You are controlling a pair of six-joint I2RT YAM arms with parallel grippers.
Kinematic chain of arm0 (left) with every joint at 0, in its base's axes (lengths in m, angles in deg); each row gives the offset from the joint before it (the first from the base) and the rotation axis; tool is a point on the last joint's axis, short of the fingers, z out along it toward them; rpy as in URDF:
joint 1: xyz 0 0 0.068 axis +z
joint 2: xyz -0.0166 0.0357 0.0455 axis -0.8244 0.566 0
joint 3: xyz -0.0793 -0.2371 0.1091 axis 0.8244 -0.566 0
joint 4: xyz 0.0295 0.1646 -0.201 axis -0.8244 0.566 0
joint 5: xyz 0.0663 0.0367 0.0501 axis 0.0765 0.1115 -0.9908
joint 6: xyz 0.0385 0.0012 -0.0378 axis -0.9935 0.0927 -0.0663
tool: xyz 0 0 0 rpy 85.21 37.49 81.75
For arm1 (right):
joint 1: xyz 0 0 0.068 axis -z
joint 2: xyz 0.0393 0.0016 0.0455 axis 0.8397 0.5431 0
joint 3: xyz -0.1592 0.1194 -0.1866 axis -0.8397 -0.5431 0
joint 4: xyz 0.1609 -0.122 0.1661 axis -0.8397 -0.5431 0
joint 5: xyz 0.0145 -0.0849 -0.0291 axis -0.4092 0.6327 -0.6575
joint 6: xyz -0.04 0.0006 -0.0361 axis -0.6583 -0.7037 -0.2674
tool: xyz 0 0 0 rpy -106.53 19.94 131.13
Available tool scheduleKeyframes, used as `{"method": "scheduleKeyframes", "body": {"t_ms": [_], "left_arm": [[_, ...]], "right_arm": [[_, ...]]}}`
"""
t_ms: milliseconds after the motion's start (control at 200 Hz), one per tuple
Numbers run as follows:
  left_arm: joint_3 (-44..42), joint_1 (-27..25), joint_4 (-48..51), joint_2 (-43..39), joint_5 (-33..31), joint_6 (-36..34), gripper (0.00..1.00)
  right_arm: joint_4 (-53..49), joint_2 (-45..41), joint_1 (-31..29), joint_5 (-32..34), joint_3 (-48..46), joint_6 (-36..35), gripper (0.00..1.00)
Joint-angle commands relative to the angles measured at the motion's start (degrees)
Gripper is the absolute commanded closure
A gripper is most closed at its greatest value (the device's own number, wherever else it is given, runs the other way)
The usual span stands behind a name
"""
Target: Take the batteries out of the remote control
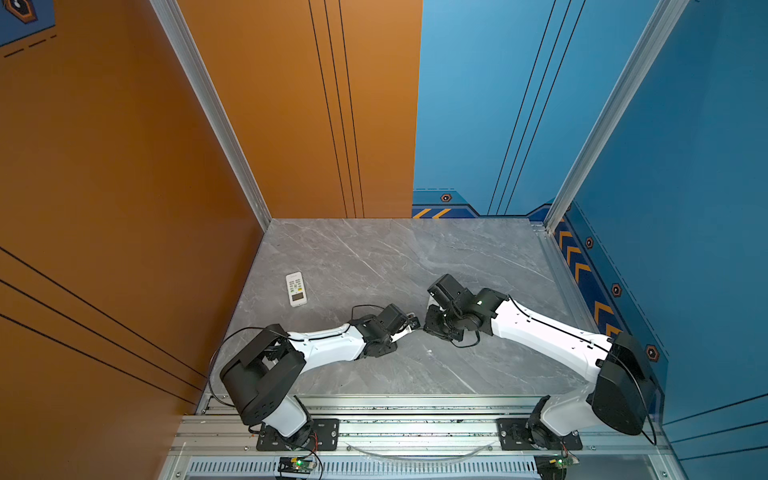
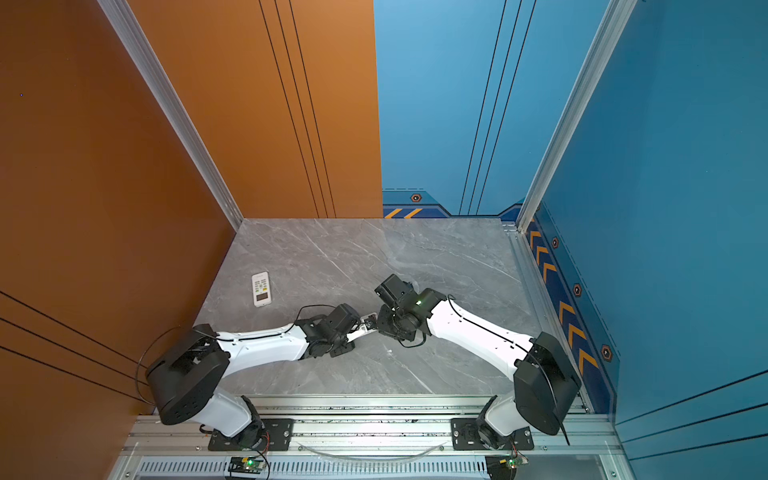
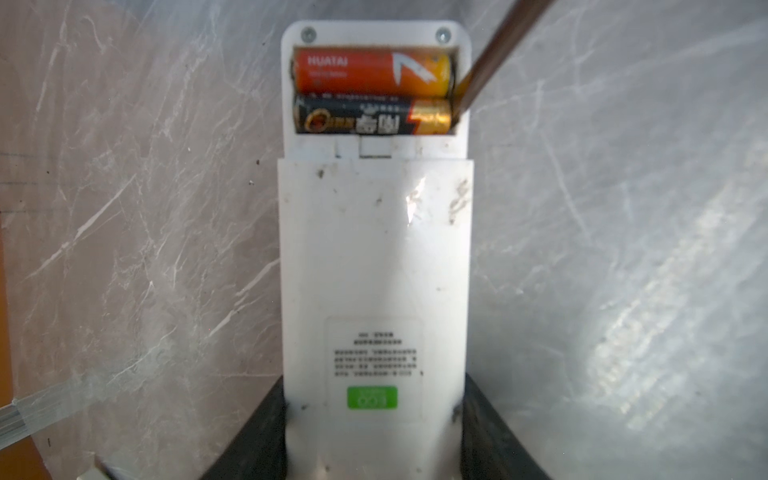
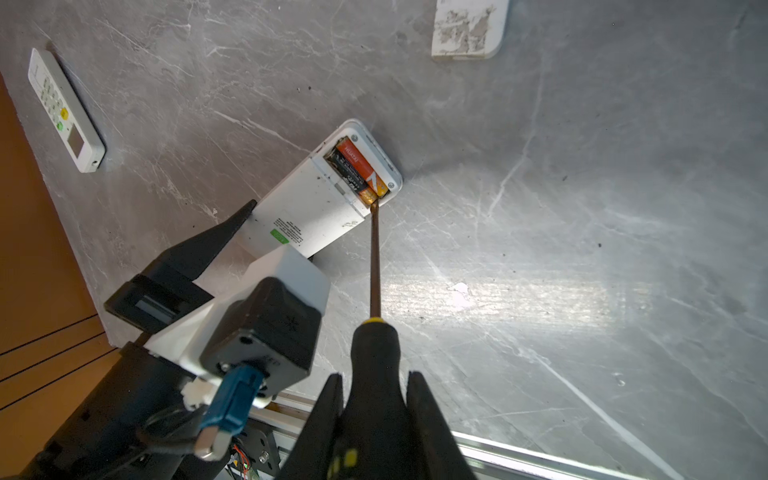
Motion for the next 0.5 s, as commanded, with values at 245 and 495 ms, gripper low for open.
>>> {"method": "scheduleKeyframes", "body": {"t_ms": [245, 495], "left_arm": [[3.9, 2.6, 12.9, 0.0, 21.8, -5.4, 0.93], [7.6, 4.4, 18.1, 2.4, 27.9, -6.8, 0.96]], "right_arm": [[22.3, 3.0, -1.9, 2.0, -12.8, 2.4, 1.0], [41.1, 0.2, -4.1, 4.9, -25.9, 1.3, 1.0]]}}
